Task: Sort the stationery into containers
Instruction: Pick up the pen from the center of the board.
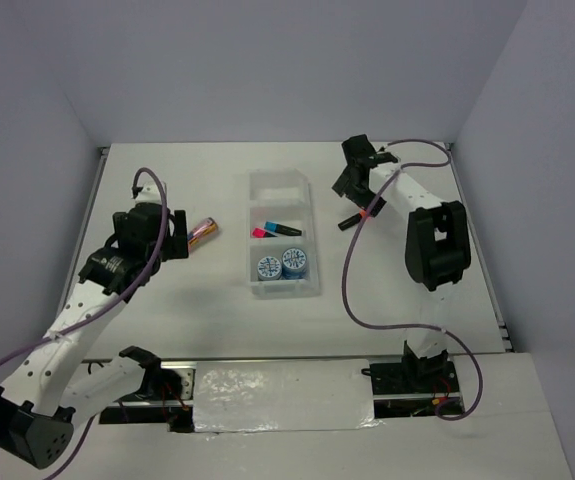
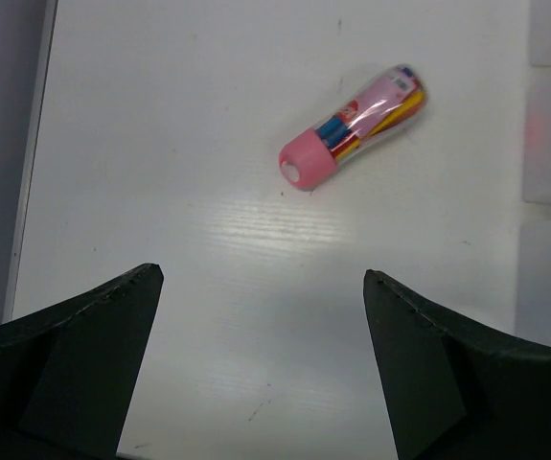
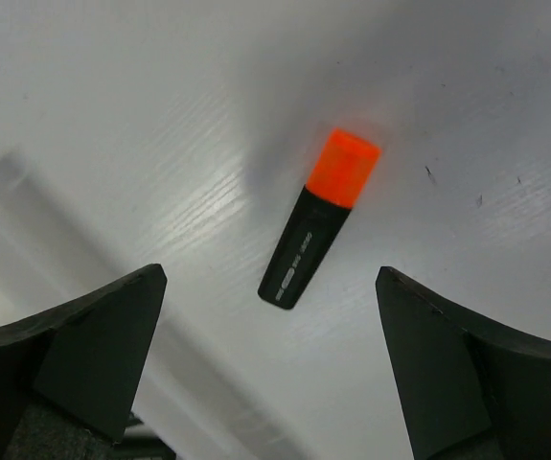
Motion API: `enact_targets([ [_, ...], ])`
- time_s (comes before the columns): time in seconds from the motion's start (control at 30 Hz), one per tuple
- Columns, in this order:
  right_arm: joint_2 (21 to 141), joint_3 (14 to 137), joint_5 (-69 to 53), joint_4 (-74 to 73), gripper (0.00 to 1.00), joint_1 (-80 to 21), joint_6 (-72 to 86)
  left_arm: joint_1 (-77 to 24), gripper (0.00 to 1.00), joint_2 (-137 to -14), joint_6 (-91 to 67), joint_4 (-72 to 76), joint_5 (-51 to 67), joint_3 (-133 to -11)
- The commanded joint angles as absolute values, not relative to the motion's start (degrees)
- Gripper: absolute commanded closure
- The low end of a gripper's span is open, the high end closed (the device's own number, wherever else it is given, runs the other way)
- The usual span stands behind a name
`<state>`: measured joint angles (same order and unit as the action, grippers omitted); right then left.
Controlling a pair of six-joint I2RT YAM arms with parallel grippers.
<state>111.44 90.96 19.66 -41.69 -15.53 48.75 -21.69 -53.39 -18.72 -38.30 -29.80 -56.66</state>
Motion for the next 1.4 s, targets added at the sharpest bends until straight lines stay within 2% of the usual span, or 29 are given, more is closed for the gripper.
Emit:
enact_targets([
  [0.0,116.5,96.8,22.5,-48.2,0.02,-15.5,52.9,-20.7,0.01,-53.4,-20.7,-34.1,-32.2,-56.0],
  [0.4,124.5,99.4,23.8,-50.4,0.06,-14.7,56.1,-20.6,0.01,-54.3,-19.8,-34.3,-26.6,-56.3],
  [0.43,124.9,99.2,23.7,-50.4,0.12,-14.6,55.9,-20.6,0.01,-54.3,-19.6,-34.2,-26.5,-56.1],
  [0.53,125.8,99.4,23.3,-50.6,0.16,-14.4,56.2,-20.6,0.01,-54.2,-19.6,-34.1,-26.2,-56.0],
  [0.6,125.7,99.1,22.4,-49.8,0.22,-14.3,55.9,-20.6,0.01,-54.2,-19.6,-34.1,-26.0,-56.0],
  [0.73,125.7,99.1,21.5,-49.7,0.50,-13.8,55.2,-20.6,0.01,-54.2,-19.5,-34.1,-25.8,-56.0],
  [0.87,124.2,96.3,19.3,-46.2,0.66,-12.8,53.5,-20.6,0.01,-54.1,-19.2,-33.8,-25.4,-55.8],
  [0.9,123.8,95.3,18.6,-44.8,0.74,-12.7,52.8,-20.6,0.01,-54.0,-19.2,-33.8,-25.3,-55.8],
  [1.0,121.6,92.7,17.0,-40.7,0.81,-12.7,49.7,-20.6,0.01,-54.0,-19.2,-33.7,-25.3,-55.8],
  [1.1,115.9,89.7,17.9,-36.6,0.83,-14.1,46.4,-20.6,0.01,-54.1,-19.4,-33.7,-25.5,-55.9],
  [1.17,109.7,86.9,16.4,-28.5,0.83,-16.4,38.9,-20.6,0.01,-54.0,-19.5,-33.8,-25.7,-55.9],
  [1.37,102.7,89.8,1.1,-19.5,0.80,-24.1,11.8,-20.6,0.01,-53.8,-19.4,-33.8,-25.7,-55.8],
])
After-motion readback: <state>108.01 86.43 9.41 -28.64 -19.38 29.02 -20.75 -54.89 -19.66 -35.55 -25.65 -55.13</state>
